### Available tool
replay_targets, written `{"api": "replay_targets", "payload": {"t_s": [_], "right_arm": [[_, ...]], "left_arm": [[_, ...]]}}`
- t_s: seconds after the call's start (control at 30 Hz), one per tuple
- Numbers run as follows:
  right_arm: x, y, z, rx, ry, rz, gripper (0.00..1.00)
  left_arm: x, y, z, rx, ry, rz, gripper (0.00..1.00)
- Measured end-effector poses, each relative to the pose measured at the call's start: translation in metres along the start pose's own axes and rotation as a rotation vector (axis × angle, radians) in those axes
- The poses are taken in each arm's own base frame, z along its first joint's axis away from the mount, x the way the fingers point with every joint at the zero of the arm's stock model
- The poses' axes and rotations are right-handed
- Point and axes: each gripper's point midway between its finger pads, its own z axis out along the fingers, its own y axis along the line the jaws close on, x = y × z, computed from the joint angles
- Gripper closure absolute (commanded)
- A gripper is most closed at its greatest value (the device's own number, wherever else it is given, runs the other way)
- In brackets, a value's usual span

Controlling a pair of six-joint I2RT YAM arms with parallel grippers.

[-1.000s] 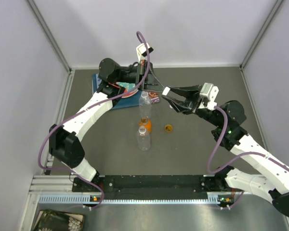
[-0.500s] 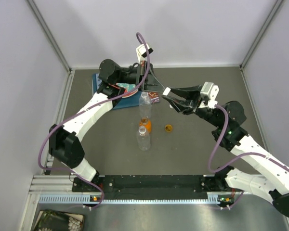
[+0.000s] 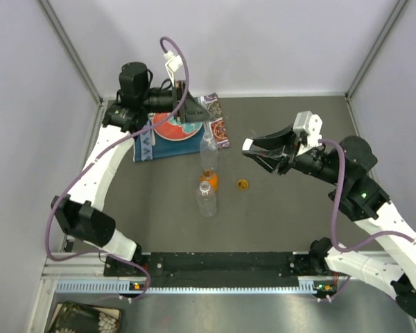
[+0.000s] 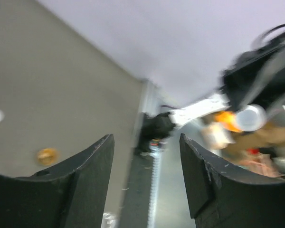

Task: Screw on the bottle caps
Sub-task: Pick up the bottle cap from the center of the board, then pick up the plastic bottle at the center of the board.

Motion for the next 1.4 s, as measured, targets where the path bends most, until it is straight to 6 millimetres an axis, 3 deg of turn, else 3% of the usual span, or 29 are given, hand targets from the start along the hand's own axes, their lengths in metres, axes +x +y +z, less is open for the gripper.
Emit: {"api": "replay_targets", "payload": {"t_s": [0.07,0.13,0.27,0.47,0.57,0.67,0.93,1.4], "right_arm": [[0.005,0.004,-0.005,-0.008,0.06,0.033,0.84],[0.01,0.006,-0.007,-0.012,0.102,0.055,0.84],[0.031,0.009,-0.014,-0.011,0.19,0.102,0.83],[0.043,0.011,-0.02,0.002,0.244,0.151,0.8],[0.041,0.012,-0.021,0.005,0.247,0.162,0.8],[0.037,0.012,-0.021,0.007,0.238,0.165,0.79],[0.032,0.012,-0.023,0.022,0.224,0.173,0.79],[0.029,0.008,-0.025,0.047,0.216,0.167,0.8]], "left_arm": [[0.012,0.016,-0.006,-0.14,-0.006,0.142,0.38],[0.039,0.025,-0.015,-0.237,0.038,0.248,0.38],[0.117,0.044,-0.044,-0.358,0.184,0.361,0.37],[0.233,0.095,-0.077,-0.373,0.444,0.359,0.36],[0.265,0.11,-0.085,-0.364,0.512,0.342,0.36],[0.262,0.114,-0.083,-0.35,0.51,0.369,0.35],[0.216,0.102,-0.058,-0.282,0.441,0.494,0.36],[0.219,0.097,-0.023,-0.211,0.493,0.5,0.41]]}}
